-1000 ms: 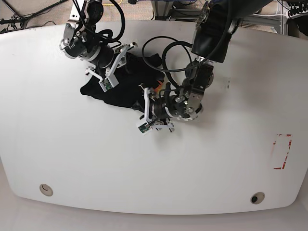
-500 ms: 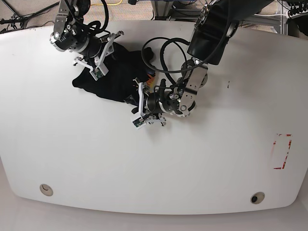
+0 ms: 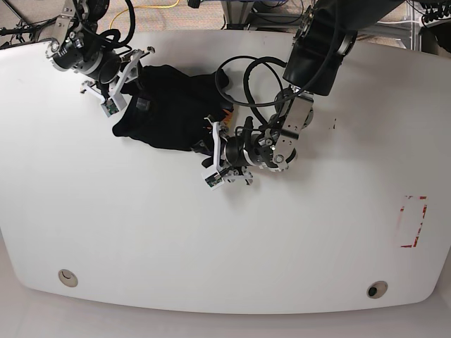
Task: Fold the T-shirt properly
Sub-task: 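Grasp the folded bundle edge with the left gripper and tuck it, then press and square the black bundle with both grippers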
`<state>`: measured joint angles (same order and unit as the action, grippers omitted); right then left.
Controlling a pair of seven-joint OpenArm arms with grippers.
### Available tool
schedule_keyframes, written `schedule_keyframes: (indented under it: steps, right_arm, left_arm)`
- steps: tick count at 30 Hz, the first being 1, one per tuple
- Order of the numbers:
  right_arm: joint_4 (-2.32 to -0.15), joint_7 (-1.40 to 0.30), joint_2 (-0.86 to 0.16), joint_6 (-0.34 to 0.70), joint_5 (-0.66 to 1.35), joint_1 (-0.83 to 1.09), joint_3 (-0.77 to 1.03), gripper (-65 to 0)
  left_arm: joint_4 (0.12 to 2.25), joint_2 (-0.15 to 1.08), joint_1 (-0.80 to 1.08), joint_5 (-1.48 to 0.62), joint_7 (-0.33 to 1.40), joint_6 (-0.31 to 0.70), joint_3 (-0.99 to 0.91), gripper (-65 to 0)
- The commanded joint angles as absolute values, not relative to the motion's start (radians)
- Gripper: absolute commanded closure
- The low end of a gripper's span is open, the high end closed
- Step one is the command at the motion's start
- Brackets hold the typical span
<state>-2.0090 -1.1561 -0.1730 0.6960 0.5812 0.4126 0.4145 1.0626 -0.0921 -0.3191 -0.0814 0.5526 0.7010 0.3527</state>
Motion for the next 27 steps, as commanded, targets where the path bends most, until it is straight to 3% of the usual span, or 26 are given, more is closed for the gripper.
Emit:
schedule_keyframes:
  steps: [1, 16, 27]
  right_arm:
    - [-1.986, -1.135, -0.2, 0.698, 0.607, 0.386, 0.409, -15.4]
    - [-1.715, -1.096, -0.237, 0.698, 0.591, 0.216, 0.398, -15.5]
    - [-1.661, -1.056, -0.199, 0.698, 0.371, 0.048, 0.26, -15.4]
  left_arm:
    - [1.09, -0.082, -0.332, -0.044, 0.61, 0.698, 0.348, -26.4]
    - [1.319, -0.054, -0.237, -0.044, 0.748, 0.698, 0.214, -26.5]
    - [1.474, -0.03, -0.154, -0.045, 0.865, 0.698, 0.088, -26.5]
